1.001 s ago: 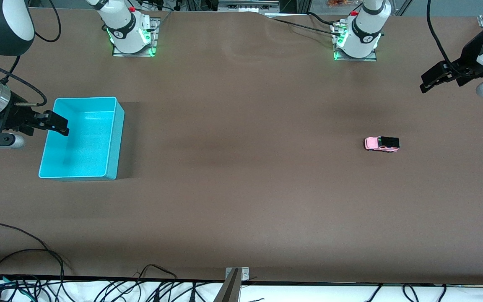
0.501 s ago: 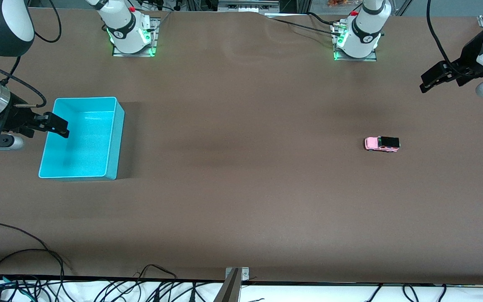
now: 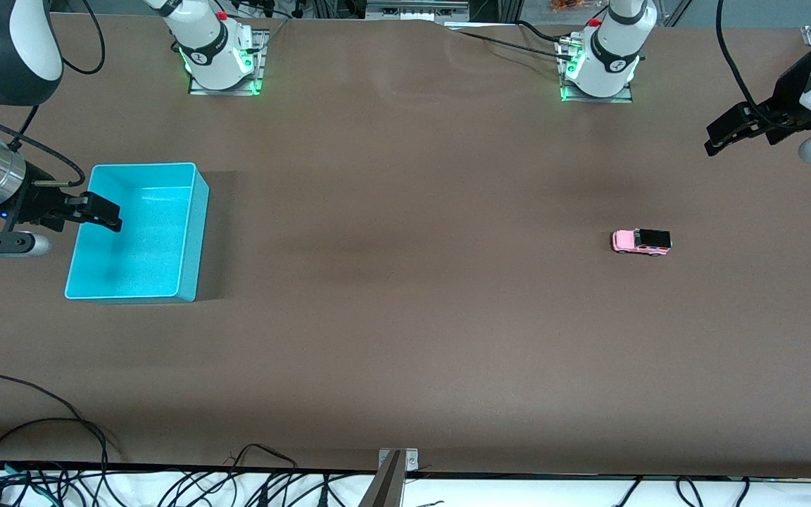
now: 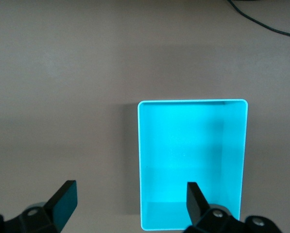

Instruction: Wind and store pink jeep toy

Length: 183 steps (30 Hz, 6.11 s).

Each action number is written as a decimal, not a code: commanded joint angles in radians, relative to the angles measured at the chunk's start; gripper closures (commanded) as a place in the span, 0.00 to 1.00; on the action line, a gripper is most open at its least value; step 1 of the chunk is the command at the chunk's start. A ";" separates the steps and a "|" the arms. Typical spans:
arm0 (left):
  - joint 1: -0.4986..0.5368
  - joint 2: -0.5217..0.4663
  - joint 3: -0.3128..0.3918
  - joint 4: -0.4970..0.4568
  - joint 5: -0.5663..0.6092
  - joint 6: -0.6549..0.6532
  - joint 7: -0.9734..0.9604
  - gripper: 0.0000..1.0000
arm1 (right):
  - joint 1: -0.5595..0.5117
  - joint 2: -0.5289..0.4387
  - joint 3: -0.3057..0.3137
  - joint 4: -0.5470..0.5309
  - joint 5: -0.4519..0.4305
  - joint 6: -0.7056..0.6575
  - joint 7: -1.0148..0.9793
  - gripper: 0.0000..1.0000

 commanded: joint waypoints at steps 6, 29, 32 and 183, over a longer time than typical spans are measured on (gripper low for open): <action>0.011 0.016 -0.007 0.032 0.003 -0.022 0.026 0.00 | -0.009 0.001 -0.003 0.020 0.006 -0.032 -0.017 0.00; 0.014 0.016 -0.006 0.030 0.003 -0.024 0.025 0.00 | -0.005 0.000 0.000 0.021 0.009 -0.030 -0.014 0.00; 0.017 0.016 -0.006 0.032 0.003 -0.024 0.026 0.00 | -0.005 0.000 0.000 0.023 0.007 -0.028 -0.014 0.00; 0.107 -0.013 0.004 -0.602 0.090 0.629 0.029 0.00 | -0.003 -0.002 0.014 0.031 -0.033 -0.033 -0.003 0.00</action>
